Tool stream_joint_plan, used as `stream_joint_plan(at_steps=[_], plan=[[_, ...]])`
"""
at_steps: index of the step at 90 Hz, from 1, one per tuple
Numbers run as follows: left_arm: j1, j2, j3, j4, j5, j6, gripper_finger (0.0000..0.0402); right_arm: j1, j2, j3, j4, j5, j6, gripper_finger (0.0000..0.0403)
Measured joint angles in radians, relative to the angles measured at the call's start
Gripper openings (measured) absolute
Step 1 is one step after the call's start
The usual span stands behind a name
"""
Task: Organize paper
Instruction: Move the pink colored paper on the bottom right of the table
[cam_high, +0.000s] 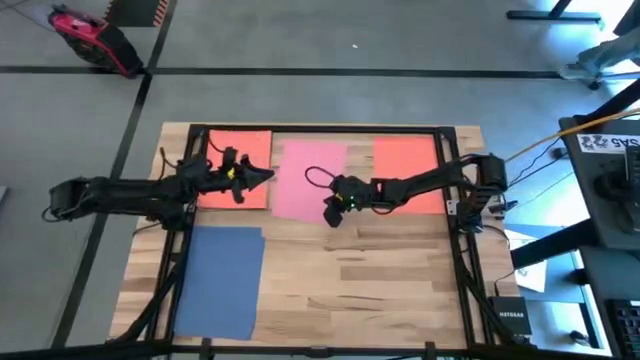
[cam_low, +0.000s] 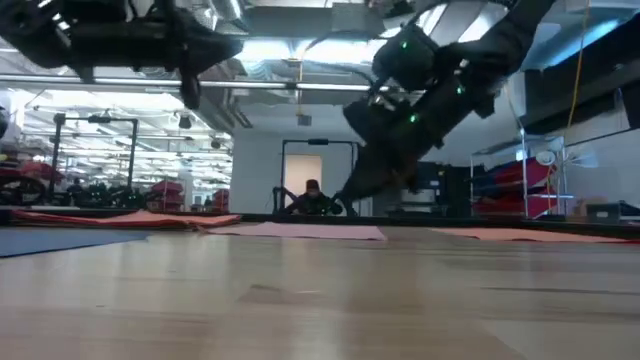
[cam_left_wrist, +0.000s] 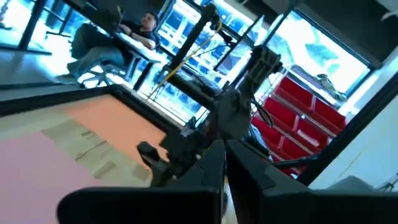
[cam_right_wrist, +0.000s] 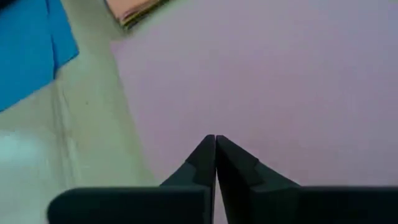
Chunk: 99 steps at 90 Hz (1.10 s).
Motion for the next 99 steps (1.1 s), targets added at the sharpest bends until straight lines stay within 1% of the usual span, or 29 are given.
stream_joint_plan(at_steps=[9, 21, 28, 35, 41, 50, 61, 70, 90, 99], plan=[[0.008, -0.04, -0.023, -0.04, 0.009, 0.0, 0.0, 0.016, 0.033, 0.001, 0.013, 0.003, 0.071, 0.0], [0.007, -0.076, -0.037, -0.065, 0.017, -0.047, 0.0, 0.037, 0.05, -0.001, 0.003, 0.041, 0.127, 0.0], [0.007, -0.094, -0.038, -0.058, 0.034, -0.046, 0.0, 0.04, 0.05, 0.0, 0.012, 0.067, 0.159, 0.0], [0.008, -0.12, -0.038, -0.058, 0.029, -0.038, 0.0, 0.039, 0.05, 0.001, 0.027, 0.074, 0.212, 0.0], [0.016, -0.142, -0.038, -0.057, 0.007, -0.048, 0.0, 0.038, 0.05, 0.016, 0.025, 0.108, 0.249, 0.0], [0.031, -0.167, -0.038, -0.06, 0.001, -0.056, 0.0, 0.039, 0.05, 0.051, 0.023, 0.158, 0.241, 0.0], [0.049, -0.175, -0.038, -0.062, -0.004, -0.048, 0.0, 0.039, 0.05, 0.095, 0.018, 0.198, 0.201, 0.0], [0.064, -0.176, -0.038, -0.069, -0.007, -0.048, 0.0, 0.038, 0.053, 0.107, -0.009, 0.235, 0.199, 0.0], [0.065, -0.179, -0.038, -0.118, -0.012, -0.05, 0.0, 0.022, 0.101, 0.105, -0.049, 0.246, 0.269, 0.0], [0.065, -0.179, -0.038, -0.118, -0.013, -0.051, 0.0, 0.022, 0.135, 0.105, -0.056, 0.216, 0.3, 0.0]])
